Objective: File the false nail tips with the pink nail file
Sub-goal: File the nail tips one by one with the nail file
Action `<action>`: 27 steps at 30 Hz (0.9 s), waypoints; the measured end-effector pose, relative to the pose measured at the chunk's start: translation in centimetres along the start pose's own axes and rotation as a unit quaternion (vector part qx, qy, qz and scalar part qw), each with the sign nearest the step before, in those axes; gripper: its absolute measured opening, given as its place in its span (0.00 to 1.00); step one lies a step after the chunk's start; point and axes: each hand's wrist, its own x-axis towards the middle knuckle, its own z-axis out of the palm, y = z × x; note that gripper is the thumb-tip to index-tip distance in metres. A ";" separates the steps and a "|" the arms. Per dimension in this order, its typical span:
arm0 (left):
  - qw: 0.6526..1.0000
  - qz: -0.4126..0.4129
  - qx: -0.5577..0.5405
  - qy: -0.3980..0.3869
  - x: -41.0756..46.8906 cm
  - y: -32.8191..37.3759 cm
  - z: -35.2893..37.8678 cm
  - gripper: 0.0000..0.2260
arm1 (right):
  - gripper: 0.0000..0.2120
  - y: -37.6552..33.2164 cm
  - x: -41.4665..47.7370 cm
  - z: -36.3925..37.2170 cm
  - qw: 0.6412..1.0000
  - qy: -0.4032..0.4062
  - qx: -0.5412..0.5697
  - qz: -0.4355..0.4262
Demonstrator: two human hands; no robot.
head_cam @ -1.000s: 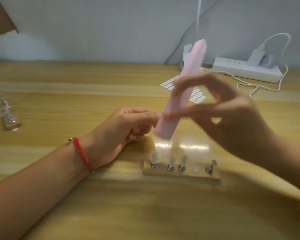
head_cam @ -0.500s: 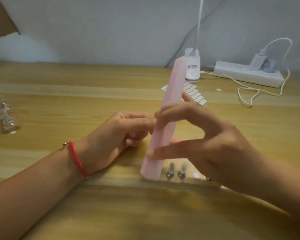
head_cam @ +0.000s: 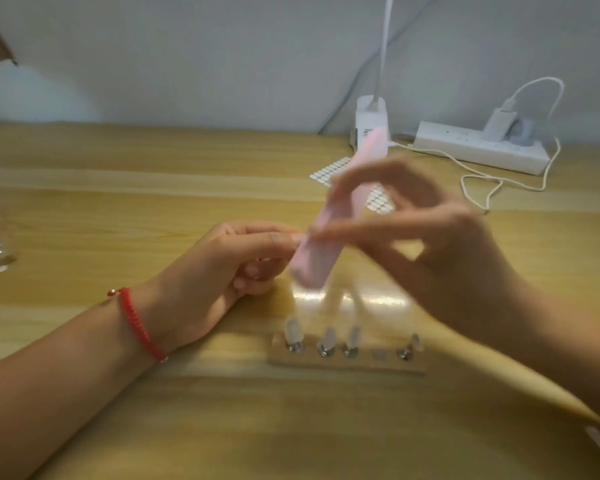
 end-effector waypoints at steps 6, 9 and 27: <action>1.000 0.001 0.007 0.012 0.0 -0.2 0.3 0.05 | 0.15 0.5 0.6 -0.9 1.000 0.016 0.002 0.018; 1.000 0.000 -0.002 0.025 0.0 -0.3 0.3 0.07 | 0.15 -0.5 -0.4 0.5 1.000 -0.004 0.013 0.015; 0.992 0.067 0.106 0.030 -0.3 -0.9 1.0 0.07 | 0.12 -1.4 -0.4 -0.5 0.994 -0.090 0.043 0.034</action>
